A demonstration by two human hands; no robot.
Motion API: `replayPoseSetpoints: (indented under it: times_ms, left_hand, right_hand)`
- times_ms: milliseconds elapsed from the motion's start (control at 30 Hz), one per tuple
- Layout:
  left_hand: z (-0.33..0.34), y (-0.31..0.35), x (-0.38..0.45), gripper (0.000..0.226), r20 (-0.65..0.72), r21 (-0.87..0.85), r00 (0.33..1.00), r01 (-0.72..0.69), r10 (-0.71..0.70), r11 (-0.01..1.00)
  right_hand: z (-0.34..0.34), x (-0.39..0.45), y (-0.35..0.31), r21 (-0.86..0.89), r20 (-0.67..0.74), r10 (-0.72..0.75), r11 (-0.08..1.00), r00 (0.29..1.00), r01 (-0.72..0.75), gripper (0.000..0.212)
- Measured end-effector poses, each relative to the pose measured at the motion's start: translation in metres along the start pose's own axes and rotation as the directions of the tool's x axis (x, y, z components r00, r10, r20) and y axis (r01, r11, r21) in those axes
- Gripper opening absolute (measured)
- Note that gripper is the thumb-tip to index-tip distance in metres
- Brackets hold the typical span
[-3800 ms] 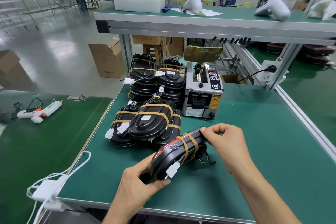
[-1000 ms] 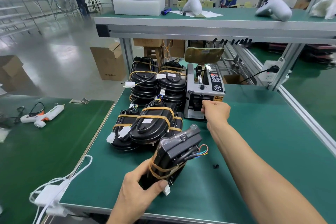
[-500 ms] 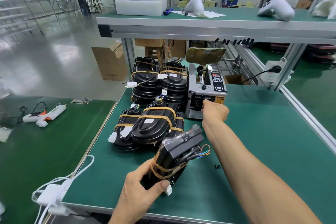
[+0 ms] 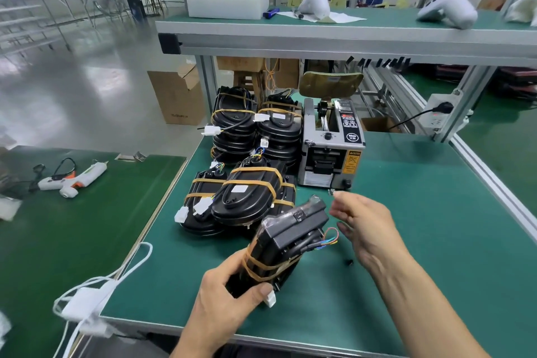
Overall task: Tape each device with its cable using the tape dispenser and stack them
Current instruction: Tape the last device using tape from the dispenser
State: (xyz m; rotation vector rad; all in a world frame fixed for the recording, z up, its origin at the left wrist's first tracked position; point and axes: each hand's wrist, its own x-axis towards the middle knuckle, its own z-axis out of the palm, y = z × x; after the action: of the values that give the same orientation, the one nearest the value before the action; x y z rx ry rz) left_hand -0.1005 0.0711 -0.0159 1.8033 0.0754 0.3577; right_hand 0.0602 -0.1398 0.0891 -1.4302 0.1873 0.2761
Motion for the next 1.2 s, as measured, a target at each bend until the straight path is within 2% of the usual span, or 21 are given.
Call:
replayPoseSetpoints:
  times_ms: [67,133,200,300,933,1200]
  left_hand:
    - [0.000,-0.001,0.000,0.061,-0.009,0.006,1.000,-0.003,0.003,1.000]
    - [0.000,0.000,0.000,0.059,-0.007,0.008,1.000,-0.010,0.010,1.000]
    - [0.000,-0.001,0.000,0.059,-0.002,0.013,1.000,-0.016,0.016,1.000]
    - [0.000,0.001,0.000,0.062,-0.010,0.020,1.000,-0.010,0.011,1.000]
    - [0.001,0.013,0.000,0.057,-0.026,0.023,0.999,-0.045,0.046,0.999]
    - [0.001,0.016,-0.001,0.058,-0.016,0.005,0.999,-0.044,0.045,0.999]
  right_hand:
    - [-0.005,-0.030,-0.018,0.051,0.140,-0.064,0.997,0.988,0.057,0.011]
    - [-0.001,-0.058,-0.032,0.033,0.272,-0.115,0.993,0.955,0.110,0.007]
    - [0.004,-0.071,-0.036,-0.033,0.315,-0.138,0.987,0.939,0.157,0.013]
    - [0.008,-0.073,-0.035,-0.064,0.297,-0.183,0.975,0.937,0.211,0.027]
    - [0.017,-0.068,-0.016,-0.066,0.204,-0.242,0.963,0.949,0.260,0.014]
    - [0.018,-0.070,-0.010,-0.083,0.184,-0.271,0.954,0.945,0.289,0.017]
